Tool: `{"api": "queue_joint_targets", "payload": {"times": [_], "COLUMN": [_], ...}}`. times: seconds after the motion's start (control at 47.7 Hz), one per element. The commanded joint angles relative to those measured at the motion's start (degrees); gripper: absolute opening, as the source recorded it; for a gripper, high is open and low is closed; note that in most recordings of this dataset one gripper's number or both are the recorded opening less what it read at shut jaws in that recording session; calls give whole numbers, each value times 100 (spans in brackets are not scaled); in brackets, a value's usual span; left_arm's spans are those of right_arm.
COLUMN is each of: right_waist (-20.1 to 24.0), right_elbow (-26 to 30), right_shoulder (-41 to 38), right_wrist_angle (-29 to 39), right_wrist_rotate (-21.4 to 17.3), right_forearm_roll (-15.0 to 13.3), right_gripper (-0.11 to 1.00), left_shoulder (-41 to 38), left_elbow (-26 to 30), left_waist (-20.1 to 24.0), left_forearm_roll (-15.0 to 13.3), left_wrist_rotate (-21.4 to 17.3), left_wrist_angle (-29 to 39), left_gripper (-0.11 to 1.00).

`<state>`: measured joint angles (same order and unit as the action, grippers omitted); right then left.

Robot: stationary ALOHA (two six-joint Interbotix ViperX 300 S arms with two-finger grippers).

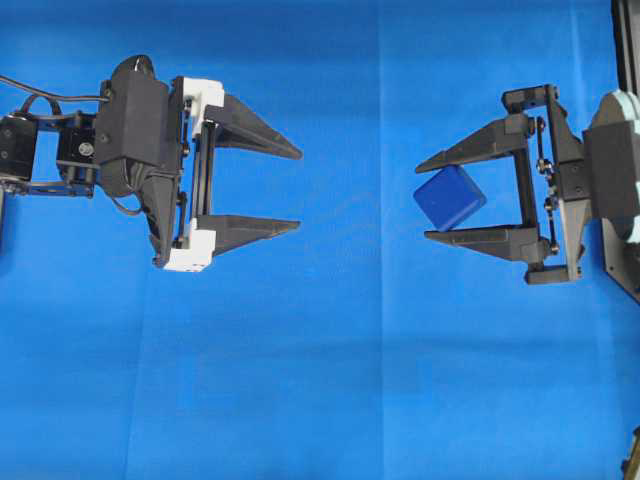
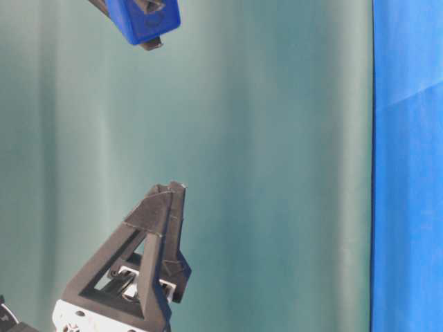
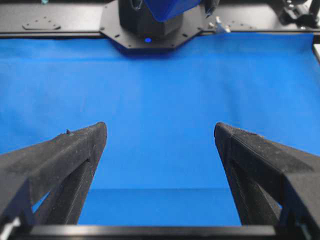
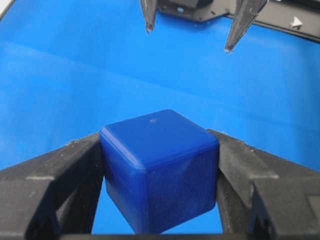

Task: Handover the blue block to the right arm after grasping it with the left arm, then place it in the designated position.
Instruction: 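Lower the cube with the right gripper toward the table center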

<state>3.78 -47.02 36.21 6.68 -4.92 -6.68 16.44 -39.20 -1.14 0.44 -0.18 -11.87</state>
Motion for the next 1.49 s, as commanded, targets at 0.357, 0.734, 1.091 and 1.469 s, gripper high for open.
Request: {"api": "queue_joint_targets", "payload": {"times": [0.357, 0.734, 1.091, 1.469], "right_waist": [9, 9, 9, 9], "right_elbow": [167, 167, 167, 132], "right_shoulder": [18, 26, 18, 9], "right_wrist_angle": [44, 1195, 1494, 1485], "right_wrist_rotate": [-18, -220, -255, -255], "right_forearm_roll": [18, 53, 35, 18], "right_gripper": [48, 48, 48, 48], "left_shoulder": [114, 114, 105, 105], "left_elbow": [132, 132, 132, 132], "left_waist": [9, 18, -9, -97], "left_forearm_roll": [9, 9, 9, 9], "left_wrist_rotate": [-9, 18, 26, 26], "left_wrist_angle": [-53, -53, -53, -53], "left_gripper": [90, 90, 90, 90]}}
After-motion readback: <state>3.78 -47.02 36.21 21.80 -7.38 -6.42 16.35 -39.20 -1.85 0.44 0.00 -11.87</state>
